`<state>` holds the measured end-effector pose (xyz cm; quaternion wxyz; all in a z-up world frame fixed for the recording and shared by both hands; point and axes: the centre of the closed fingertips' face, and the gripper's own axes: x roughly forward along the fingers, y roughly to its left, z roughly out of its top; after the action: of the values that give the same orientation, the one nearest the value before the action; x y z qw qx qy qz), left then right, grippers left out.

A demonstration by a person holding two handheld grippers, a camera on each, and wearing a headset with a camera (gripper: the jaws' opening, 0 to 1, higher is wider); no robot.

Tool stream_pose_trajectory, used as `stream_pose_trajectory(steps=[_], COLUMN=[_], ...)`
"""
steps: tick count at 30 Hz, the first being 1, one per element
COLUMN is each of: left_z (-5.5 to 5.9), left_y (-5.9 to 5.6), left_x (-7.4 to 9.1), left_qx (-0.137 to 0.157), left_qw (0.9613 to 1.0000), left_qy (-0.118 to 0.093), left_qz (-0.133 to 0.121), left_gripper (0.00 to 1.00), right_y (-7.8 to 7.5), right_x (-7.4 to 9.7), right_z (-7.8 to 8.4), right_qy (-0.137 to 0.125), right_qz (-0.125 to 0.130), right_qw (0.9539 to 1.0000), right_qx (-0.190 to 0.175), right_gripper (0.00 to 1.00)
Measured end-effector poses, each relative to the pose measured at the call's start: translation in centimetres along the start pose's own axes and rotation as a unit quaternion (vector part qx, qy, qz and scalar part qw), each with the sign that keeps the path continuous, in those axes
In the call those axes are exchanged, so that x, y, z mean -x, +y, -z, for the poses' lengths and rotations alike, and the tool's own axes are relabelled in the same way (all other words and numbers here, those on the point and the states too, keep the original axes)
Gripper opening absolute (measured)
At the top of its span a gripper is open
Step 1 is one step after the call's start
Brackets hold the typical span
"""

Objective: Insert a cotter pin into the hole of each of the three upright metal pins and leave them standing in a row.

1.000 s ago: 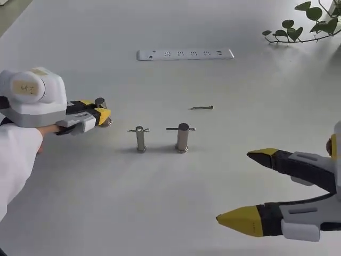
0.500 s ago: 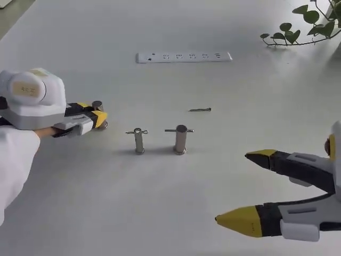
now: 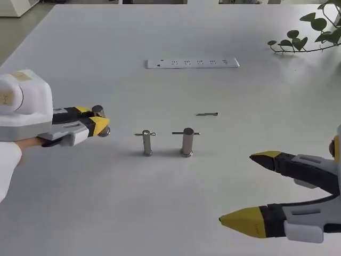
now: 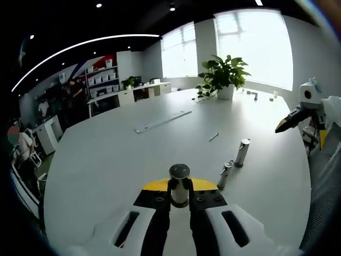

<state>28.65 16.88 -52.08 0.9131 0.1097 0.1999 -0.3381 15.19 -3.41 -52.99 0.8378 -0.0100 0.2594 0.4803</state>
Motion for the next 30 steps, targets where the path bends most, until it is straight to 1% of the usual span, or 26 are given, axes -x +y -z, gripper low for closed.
stream_pose_trajectory(steps=[1,3,5,6,7,8,10,13,14,15,16,18,19,21,27,28,29,30], left_z=[-0.2,-1.0,-1.3,-1.5,-1.6,-1.7,-1.9,-2.0,-2.0,-2.0,-2.0,-1.8,-1.6,-1.3,-0.4,-0.3,0.0,0.1], left_y=[-0.4,-1.9,-2.8,-3.4,-3.8,-4.5,-5.2,-7.2,-7.7,-8.5,-8.8,-9.8,-10.5,-11.5,-13.7,-13.7,-14.2,-14.4], left_x=[0.3,1.1,1.5,1.7,1.8,1.9,2.0,1.9,1.8,1.6,1.5,1.1,0.9,0.4,-0.6,-0.7,-1.0,-1.1], left_qx=[-0.004,-0.022,-0.024,-0.028,-0.029,-0.03,-0.028,-0.034,-0.036,-0.036,-0.037,-0.041,-0.044,-0.047,-0.045,-0.045,-0.045,-0.046], left_qw=[1.0,0.9992,0.9987,0.9983,0.9981,0.9977,0.9972,0.9953,0.9947,0.9936,0.9932,0.9916,0.9906,0.989,0.9852,0.9851,0.9841,0.9836], left_qy=[-0.001,-0.01,-0.014,-0.014,-0.015,-0.018,-0.021,-0.023,-0.023,-0.022,-0.022,-0.019,-0.017,-0.012,-0.003,-0.003,-0.001,-0.001], left_qz=[0.005,0.032,0.042,0.049,0.053,0.059,0.066,0.088,0.094,0.105,0.108,0.121,0.129,0.139,0.165,0.166,0.172,0.174], left_gripper=[0.1,0.1,0.1,0.1,0.1,0.1,0.1,0.1,0.1,0.1,0.1,0.1,0.1,0.1,0.1,0.1,0.1,0.1], right_y=[0.0,0.0,0.0,0.1,0.0,0.1,0.1,0.2,0.1,0.1,0.1,0.1,0.0,0.0,-0.2,-0.2,-0.2,-0.2], right_x=[0.1,0.2,0.3,0.4,0.4,0.4,0.6,0.7,0.8,0.8,0.9,0.9,0.9,0.9,1.1,1.1,1.1,1.1], right_z=[0.0,0.1,0.2,0.3,0.3,0.3,0.4,0.4,0.4,0.4,0.4,0.5,0.5,0.5,0.7,0.7,0.8,0.8], right_qy=[0.001,0.001,0.0,0.0,0.001,0.0,-0.001,-0.003,-0.003,-0.003,-0.003,-0.003,-0.003,-0.003,-0.001,-0.002,-0.001,-0.001], right_qz=[0.001,0.003,0.004,0.005,0.006,0.007,0.008,0.01,0.011,0.011,0.011,0.012,0.013,0.013,0.015,0.015,0.016,0.016], right_qw=[1.0,1.0,1.0,1.0,1.0,1.0,1.0,0.9999,0.9999,0.9999,0.9999,0.9999,0.9999,0.9999,0.9999,0.9999,0.9998,0.9998], right_qx=[0.0,0.0,-0.002,-0.002,-0.002,-0.002,-0.002,-0.003,-0.003,-0.003,-0.003,-0.003,-0.003,-0.004,-0.006,-0.006,-0.007,-0.007], right_gripper=[0.91,0.91,0.91,0.91,0.91,0.91,0.91,0.91,0.91,0.91,0.91,0.91,0.91,0.91,0.91,0.91,0.91,0.91])
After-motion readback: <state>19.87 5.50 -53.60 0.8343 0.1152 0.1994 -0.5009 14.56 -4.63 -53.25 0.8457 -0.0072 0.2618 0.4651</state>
